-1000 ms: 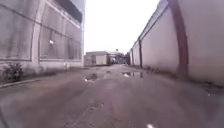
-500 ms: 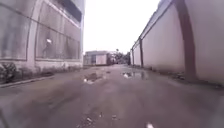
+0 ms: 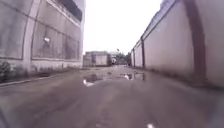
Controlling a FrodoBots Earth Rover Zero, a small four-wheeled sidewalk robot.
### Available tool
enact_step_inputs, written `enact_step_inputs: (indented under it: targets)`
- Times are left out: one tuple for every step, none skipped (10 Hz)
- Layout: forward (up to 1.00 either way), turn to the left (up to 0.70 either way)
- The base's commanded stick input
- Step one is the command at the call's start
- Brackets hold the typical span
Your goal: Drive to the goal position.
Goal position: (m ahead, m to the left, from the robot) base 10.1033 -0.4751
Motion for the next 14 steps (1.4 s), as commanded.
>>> enact_step_inputs:
  targets:
    - [0.85, 0.0]
    - [0.85, 0.0]
    - [0.85, 0.0]
    - [0.85, 0.0]
    - [0.85, 0.0]
    - [0.85, 0.0]
    - [0.85, 0.0]
    - [0.85, 0.0]
    - [0.85, 0.0]
    - [0.85, 0.0]
    - [0.85, 0.0]
    - [0.85, 0.0]
    - [0.85, 0.0]
    - [0.85, 0.0]
